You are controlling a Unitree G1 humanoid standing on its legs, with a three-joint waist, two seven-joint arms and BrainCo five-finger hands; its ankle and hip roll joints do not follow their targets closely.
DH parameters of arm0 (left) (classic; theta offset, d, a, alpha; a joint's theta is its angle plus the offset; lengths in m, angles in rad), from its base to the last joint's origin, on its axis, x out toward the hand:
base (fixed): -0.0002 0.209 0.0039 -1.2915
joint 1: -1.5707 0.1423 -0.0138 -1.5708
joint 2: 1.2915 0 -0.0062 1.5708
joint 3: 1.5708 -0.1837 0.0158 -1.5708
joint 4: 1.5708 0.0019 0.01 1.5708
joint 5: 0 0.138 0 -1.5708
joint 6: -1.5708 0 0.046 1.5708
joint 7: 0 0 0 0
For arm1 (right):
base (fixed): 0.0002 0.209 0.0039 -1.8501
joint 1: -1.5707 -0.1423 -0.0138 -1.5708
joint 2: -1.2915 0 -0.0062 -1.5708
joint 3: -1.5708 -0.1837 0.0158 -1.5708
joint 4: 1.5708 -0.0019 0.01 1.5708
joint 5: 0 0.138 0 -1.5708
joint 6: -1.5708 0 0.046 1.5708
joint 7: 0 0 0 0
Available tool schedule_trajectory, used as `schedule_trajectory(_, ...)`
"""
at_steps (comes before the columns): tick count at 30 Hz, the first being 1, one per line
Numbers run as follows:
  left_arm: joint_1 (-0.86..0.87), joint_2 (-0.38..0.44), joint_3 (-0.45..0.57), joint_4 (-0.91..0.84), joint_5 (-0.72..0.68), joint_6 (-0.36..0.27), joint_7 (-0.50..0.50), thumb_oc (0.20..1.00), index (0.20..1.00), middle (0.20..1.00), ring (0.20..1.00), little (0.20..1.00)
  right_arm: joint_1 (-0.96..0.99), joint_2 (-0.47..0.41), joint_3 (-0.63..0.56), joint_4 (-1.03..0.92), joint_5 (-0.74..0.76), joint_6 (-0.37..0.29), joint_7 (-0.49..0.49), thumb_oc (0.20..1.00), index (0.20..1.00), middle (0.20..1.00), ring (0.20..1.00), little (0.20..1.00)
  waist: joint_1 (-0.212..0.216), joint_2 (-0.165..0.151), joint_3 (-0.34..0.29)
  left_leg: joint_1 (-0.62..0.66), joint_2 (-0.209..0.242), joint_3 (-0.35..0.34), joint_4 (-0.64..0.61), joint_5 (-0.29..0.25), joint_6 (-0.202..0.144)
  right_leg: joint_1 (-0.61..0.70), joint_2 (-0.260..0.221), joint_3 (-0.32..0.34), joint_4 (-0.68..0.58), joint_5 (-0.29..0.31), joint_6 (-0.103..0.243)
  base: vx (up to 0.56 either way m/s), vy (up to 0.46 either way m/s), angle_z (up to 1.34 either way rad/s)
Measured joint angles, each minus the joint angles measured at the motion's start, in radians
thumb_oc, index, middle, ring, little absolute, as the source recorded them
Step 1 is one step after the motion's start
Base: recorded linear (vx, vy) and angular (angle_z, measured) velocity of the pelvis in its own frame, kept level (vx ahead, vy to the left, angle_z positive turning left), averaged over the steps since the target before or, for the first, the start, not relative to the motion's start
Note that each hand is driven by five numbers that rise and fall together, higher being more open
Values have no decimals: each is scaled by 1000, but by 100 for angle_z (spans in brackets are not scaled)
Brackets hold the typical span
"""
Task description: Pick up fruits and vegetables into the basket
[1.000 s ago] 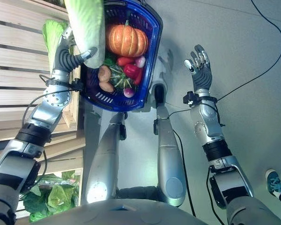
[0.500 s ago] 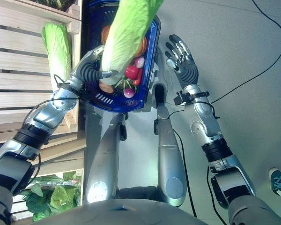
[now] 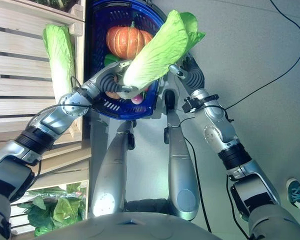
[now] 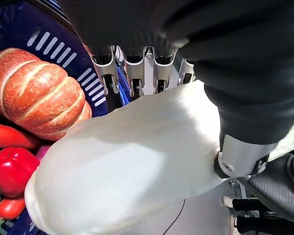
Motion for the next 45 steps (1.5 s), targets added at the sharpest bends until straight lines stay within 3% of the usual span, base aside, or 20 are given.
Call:
schedule_trajectory(7,-21,1,-34,-15,11,8,-4,200,200,200,200,200,-12,-19,38,-25,22,0,6,1000,1000,1000,1000,1000,1,0,0,-3,1,-1,-2,0,0,0,0,-2,-6,0,0,0,0,0)
schedule_trajectory(21,-65,28,-73,-51,21,90,-91,200,200,200,200,200,-5,-62,72,-55,126,7,8,1000,1000,1000,1000,1000,5,0,0,-10,1,-6,-5,0,-1,-3,1,-7,-14,2,-3,0,0,0)
schedule_trajectory(22,-70,30,-77,-51,21,93,-96,200,200,200,200,200,-5,-66,73,-55,129,7,11,768,768,768,768,768,5,0,0,-10,1,-6,-5,0,-1,-3,1,-7,-14,2,-3,0,0,0)
schedule_trajectory(23,-72,31,-80,-51,21,95,-99,200,200,200,200,200,-5,-66,74,-55,133,7,14,624,624,624,624,624,5,0,0,-10,1,-6,-5,0,-1,-3,1,-7,-14,2,-3,0,0,0)
schedule_trajectory(24,-75,32,-82,-53,21,105,-107,200,200,200,200,200,-5,-66,75,-55,134,6,19,200,200,200,200,200,5,0,0,-10,1,-6,-5,0,-1,-3,1,-7,-14,2,-3,0,0,0)
schedule_trajectory(39,-81,36,-93,-90,22,127,-115,200,200,200,200,200,-1,-73,73,-54,134,-28,20,200,200,200,200,200,16,0,0,-8,1,-9,-12,0,-1,-3,1,-10,-14,3,-4,0,0,0)
schedule_trajectory(40,-81,36,-94,-91,22,128,-113,410,410,410,410,410,0,-73,73,-54,134,-31,20,200,200,200,200,200,19,0,0,-8,1,-9,-12,1,-2,-3,1,-10,-14,3,-4,0,0,0)
schedule_trajectory(41,-81,36,-97,-91,22,129,-108,567,567,567,567,567,0,-73,73,-54,134,-31,20,200,200,200,200,200,22,0,0,-8,1,-9,-12,1,-2,-3,1,-10,-14,3,-4,0,0,0)
schedule_trajectory(42,-80,36,-100,-91,22,132,-96,1000,1000,1000,1000,1000,0,-73,73,-54,133,-31,20,200,200,200,200,200,24,0,0,-8,1,-9,-12,1,-2,-2,0,-10,-13,3,-4,0,0,0)
schedule_trajectory(45,-73,33,-103,-91,20,163,-69,1000,1000,1000,1000,1000,-4,-70,88,-56,132,-33,27,200,200,200,200,200,25,0,0,-8,1,-10,-12,1,-2,-2,0,-11,-13,3,-4,0,0,0)
